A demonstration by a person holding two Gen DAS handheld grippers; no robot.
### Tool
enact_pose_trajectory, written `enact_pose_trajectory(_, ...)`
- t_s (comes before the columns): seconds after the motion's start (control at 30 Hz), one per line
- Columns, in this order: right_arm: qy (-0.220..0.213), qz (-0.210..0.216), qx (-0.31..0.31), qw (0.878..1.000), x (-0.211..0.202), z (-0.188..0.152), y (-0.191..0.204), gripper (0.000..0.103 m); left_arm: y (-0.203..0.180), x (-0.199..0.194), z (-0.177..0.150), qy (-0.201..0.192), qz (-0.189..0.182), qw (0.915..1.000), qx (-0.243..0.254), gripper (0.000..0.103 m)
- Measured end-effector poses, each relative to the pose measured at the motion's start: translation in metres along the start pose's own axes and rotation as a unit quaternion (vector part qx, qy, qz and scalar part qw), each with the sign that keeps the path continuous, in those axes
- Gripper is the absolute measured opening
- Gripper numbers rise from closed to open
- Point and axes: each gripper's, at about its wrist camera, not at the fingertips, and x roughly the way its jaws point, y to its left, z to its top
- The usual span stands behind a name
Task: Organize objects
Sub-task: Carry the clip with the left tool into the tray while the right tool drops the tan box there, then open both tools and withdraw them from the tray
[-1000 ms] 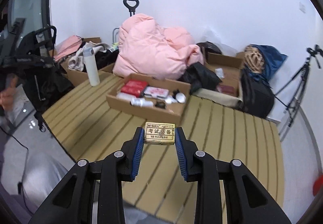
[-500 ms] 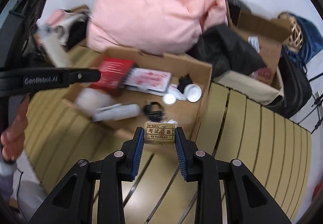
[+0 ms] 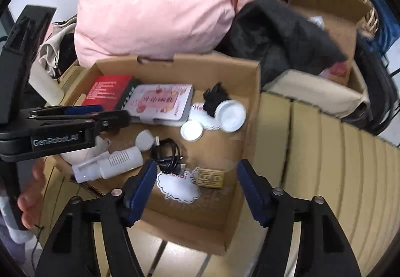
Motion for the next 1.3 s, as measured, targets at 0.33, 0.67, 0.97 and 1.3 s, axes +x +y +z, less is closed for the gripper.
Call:
enact_pose_trajectory(0.33,-0.026,-0.022,-0.029,0.999,-0.117,-0.005,0.020,0.071,0.020,-0.168,-0.032,-0.102,0.064,0.9899,0.076,0.072)
enact_pose_trajectory(0.67,-0.071,-0.018,-0.049,0.996,-0.279,-0.061,0.042,0.081,0.073,-0.343,-0.120,-0.147,0.099,0.9841,0.014,0.100)
enact_pose_trajectory(0.97,-0.098,-0.008,-0.043,0.994,-0.364,-0.114,0.075,0.082,0.077,-0.432,-0.202,-0.174,0.122,0.9772,0.001,0.103)
enact_pose_trajectory(1.3,-0.155,-0.007,-0.077,0.985,-0.439,-0.210,0.114,0.082,0.058,-0.486,-0.320,-0.245,0.141,0.9587,0.033,0.103)
